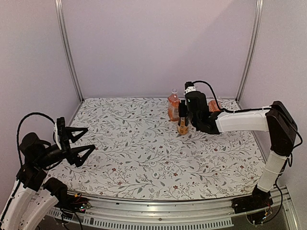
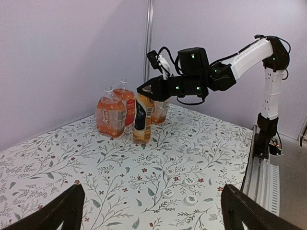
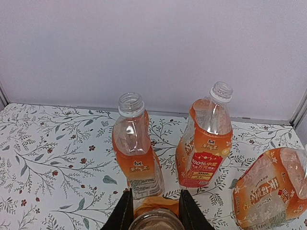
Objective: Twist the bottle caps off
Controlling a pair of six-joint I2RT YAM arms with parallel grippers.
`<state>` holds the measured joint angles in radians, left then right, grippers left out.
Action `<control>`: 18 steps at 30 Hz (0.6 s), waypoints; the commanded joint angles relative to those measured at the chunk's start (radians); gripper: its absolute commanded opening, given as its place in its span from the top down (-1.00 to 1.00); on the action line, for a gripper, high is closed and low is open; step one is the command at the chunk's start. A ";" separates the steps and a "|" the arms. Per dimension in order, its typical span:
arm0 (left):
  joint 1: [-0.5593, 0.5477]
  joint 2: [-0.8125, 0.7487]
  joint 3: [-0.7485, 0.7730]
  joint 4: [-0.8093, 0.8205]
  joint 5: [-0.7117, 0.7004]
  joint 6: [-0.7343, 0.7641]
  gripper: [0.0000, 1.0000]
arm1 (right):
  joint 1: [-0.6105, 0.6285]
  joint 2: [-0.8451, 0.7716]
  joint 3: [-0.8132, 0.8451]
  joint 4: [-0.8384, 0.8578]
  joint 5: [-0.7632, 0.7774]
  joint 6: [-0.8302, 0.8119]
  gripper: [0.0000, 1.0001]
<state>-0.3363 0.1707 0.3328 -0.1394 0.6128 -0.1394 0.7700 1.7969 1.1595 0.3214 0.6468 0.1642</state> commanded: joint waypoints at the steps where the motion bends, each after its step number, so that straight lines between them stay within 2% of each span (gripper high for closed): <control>1: 0.013 -0.001 -0.012 0.004 -0.001 0.007 -0.99 | -0.007 0.036 0.027 -0.066 0.010 0.025 0.74; 4: 0.013 -0.003 -0.012 0.004 -0.001 0.006 -0.99 | -0.007 0.035 0.033 -0.088 0.006 0.027 0.63; 8: 0.013 -0.005 -0.012 0.006 -0.004 0.006 -0.99 | -0.007 0.029 0.045 -0.113 -0.009 0.026 0.14; 15: 0.013 -0.011 -0.012 0.008 0.003 0.003 -0.99 | -0.007 0.026 0.083 -0.157 -0.018 -0.001 -0.39; 18: 0.013 -0.012 -0.014 0.008 0.004 0.003 -0.99 | -0.006 0.024 0.092 -0.167 -0.029 -0.004 -0.53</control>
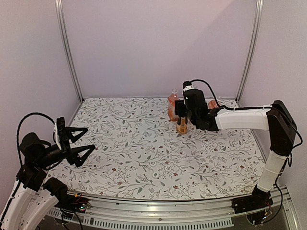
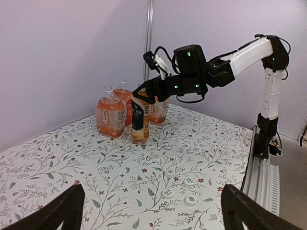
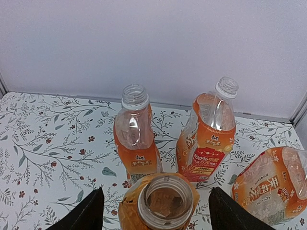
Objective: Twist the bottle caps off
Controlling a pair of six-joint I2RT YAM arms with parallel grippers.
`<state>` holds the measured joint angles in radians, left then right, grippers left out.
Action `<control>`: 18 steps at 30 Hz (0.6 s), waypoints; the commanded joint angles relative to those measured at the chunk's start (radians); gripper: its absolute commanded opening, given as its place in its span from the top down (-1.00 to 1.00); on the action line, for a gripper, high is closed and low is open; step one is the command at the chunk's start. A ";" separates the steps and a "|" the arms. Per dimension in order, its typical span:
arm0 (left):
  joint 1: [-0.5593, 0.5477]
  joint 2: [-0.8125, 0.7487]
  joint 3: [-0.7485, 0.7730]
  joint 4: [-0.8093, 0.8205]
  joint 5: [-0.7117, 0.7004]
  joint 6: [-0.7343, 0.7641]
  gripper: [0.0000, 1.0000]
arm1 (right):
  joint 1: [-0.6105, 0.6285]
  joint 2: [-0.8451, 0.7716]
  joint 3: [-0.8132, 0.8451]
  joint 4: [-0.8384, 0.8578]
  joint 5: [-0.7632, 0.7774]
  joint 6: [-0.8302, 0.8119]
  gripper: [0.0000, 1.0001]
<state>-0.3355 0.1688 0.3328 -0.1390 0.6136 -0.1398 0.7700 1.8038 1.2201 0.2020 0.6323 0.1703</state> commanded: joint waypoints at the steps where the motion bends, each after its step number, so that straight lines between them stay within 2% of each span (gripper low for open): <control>1: 0.013 -0.009 -0.013 0.007 0.002 0.003 -0.99 | -0.007 0.016 0.035 -0.052 -0.019 -0.011 -0.59; 4: 0.014 -0.010 -0.012 0.006 0.000 0.004 -0.99 | -0.007 0.007 0.051 -0.075 -0.022 -0.016 -0.96; 11: 0.022 -0.012 -0.007 -0.005 -0.078 0.012 -0.99 | -0.007 -0.062 0.088 -0.151 -0.017 -0.053 -0.97; 18: 0.081 -0.009 0.008 -0.049 -0.452 0.067 -0.99 | -0.031 -0.291 0.010 -0.292 0.099 -0.032 -0.98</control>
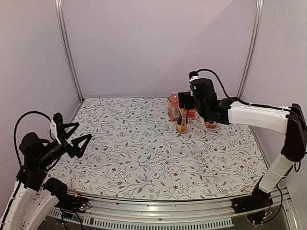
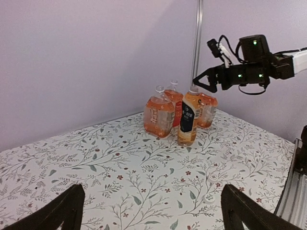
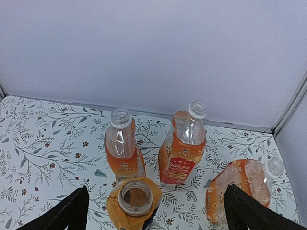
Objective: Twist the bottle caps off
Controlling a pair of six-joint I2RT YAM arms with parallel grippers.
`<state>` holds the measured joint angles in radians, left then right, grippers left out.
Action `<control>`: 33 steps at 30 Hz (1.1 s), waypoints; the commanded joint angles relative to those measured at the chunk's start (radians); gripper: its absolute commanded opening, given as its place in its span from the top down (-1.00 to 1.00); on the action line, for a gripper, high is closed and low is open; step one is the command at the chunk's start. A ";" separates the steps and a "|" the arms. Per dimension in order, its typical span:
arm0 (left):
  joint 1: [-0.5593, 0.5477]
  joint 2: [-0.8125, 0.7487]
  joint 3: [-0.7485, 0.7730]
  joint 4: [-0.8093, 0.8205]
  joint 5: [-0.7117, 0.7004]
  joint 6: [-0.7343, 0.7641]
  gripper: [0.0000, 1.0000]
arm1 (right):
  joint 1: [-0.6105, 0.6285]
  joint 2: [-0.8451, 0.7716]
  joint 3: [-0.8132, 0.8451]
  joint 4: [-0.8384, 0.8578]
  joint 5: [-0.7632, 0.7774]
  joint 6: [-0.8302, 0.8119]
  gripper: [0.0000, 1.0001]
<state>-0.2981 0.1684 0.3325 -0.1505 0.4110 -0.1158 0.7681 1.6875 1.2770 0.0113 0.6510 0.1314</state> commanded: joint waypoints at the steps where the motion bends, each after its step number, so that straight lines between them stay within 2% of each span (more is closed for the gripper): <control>1: 0.055 -0.008 0.009 -0.043 -0.309 0.049 -0.99 | -0.044 -0.206 -0.072 -0.138 0.087 0.019 -0.97; 4: 0.099 -0.003 0.011 -0.051 -0.448 0.064 -0.99 | -0.097 -0.353 -0.188 -0.218 0.099 0.090 -0.98; 6: 0.127 0.000 0.011 -0.056 -0.478 0.066 -0.99 | -0.139 -0.454 -0.286 -0.253 0.102 0.141 -0.97; 10: 0.171 0.007 0.007 -0.052 -0.449 0.056 -0.99 | -0.200 -0.686 -0.488 -0.293 0.083 0.220 -0.97; 18: 0.252 0.035 -0.003 -0.049 -0.385 0.039 -0.99 | -0.205 -1.089 -0.781 -0.326 0.032 0.271 -0.98; 21: 0.283 0.049 -0.005 -0.049 -0.360 0.036 -0.99 | -0.205 -1.211 -0.870 -0.308 0.108 0.303 -0.98; 27: 0.334 0.080 -0.013 -0.035 -0.275 0.028 -0.99 | -0.205 -1.322 -0.950 -0.322 0.263 0.414 -0.97; 33: 0.391 0.090 -0.016 -0.029 -0.213 0.025 -0.99 | -0.206 -1.322 -0.975 -0.380 0.269 0.461 -0.97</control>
<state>0.0566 0.2493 0.3305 -0.1913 0.1333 -0.0811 0.5663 0.3695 0.3248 -0.3084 0.8803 0.5385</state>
